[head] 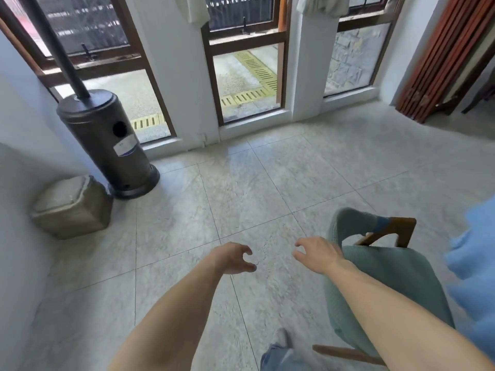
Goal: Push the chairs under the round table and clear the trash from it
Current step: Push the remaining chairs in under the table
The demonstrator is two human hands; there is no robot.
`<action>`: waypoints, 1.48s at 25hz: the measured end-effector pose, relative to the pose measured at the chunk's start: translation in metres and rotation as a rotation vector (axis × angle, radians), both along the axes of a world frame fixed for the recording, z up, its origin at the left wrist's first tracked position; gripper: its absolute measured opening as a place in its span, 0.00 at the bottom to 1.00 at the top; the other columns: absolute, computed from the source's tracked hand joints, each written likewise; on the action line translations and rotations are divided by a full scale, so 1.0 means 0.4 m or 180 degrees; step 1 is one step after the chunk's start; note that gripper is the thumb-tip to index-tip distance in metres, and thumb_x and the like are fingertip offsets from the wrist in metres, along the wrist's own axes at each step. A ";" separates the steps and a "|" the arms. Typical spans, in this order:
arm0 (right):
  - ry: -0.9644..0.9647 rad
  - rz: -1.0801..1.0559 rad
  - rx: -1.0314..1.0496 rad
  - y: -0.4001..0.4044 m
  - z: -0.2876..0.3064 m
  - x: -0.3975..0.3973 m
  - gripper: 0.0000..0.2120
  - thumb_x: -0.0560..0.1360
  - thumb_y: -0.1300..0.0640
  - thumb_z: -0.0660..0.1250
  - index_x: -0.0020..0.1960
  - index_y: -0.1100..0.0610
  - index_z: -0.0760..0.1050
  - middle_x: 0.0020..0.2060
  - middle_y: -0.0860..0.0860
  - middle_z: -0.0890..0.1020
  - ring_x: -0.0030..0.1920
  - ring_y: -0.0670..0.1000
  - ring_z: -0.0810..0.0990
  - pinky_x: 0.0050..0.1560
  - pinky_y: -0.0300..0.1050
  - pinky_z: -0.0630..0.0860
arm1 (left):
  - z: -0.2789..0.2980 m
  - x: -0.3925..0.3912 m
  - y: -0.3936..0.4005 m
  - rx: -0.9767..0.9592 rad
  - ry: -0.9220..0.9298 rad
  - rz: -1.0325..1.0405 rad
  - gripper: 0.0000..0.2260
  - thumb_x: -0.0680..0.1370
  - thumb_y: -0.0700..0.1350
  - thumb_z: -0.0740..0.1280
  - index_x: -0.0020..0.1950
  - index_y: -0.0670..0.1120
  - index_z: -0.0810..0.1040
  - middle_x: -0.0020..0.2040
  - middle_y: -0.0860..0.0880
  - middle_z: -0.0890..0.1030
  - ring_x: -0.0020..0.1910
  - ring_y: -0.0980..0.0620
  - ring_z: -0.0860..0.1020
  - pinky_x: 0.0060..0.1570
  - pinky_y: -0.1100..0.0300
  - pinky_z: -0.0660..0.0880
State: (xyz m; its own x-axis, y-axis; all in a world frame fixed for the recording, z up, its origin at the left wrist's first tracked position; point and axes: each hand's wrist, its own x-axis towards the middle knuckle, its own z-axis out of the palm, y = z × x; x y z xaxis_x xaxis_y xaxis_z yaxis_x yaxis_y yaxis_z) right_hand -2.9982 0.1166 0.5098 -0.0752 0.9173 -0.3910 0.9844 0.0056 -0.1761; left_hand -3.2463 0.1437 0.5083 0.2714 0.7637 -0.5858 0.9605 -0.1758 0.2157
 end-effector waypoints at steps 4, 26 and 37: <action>0.0029 -0.0189 -0.0037 0.167 0.016 0.074 0.21 0.81 0.42 0.56 0.71 0.48 0.71 0.66 0.50 0.77 0.63 0.53 0.76 0.55 0.47 0.72 | 0.024 0.094 0.203 0.0016 -0.0056 -0.0210 0.28 0.73 0.64 0.65 0.71 0.58 0.70 0.70 0.52 0.74 0.68 0.51 0.72 0.64 0.53 0.70; 0.0231 -0.3756 -0.0096 0.234 -0.051 0.284 0.21 0.80 0.40 0.58 0.68 0.49 0.74 0.62 0.51 0.79 0.61 0.55 0.78 0.57 0.48 0.74 | -0.053 0.774 0.772 -0.0191 0.0046 -0.4037 0.30 0.74 0.63 0.67 0.74 0.57 0.66 0.73 0.50 0.71 0.71 0.49 0.69 0.65 0.51 0.70; 0.0735 -0.5164 -0.0522 0.079 -0.137 0.088 0.25 0.76 0.39 0.60 0.68 0.50 0.71 0.62 0.50 0.79 0.61 0.53 0.77 0.58 0.51 0.76 | -0.150 0.854 0.632 -0.0200 -0.0474 -0.5460 0.27 0.76 0.60 0.66 0.74 0.54 0.68 0.70 0.53 0.72 0.68 0.50 0.71 0.64 0.52 0.70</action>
State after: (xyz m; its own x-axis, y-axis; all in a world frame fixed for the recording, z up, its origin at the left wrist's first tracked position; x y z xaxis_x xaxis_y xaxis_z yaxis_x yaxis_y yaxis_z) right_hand -2.9628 0.1480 0.4549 0.7962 0.0439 -0.6035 -0.1021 -0.9733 -0.2056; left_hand -2.9049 0.3966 0.4483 0.7392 -0.4544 -0.4971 -0.3273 -0.8874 0.3246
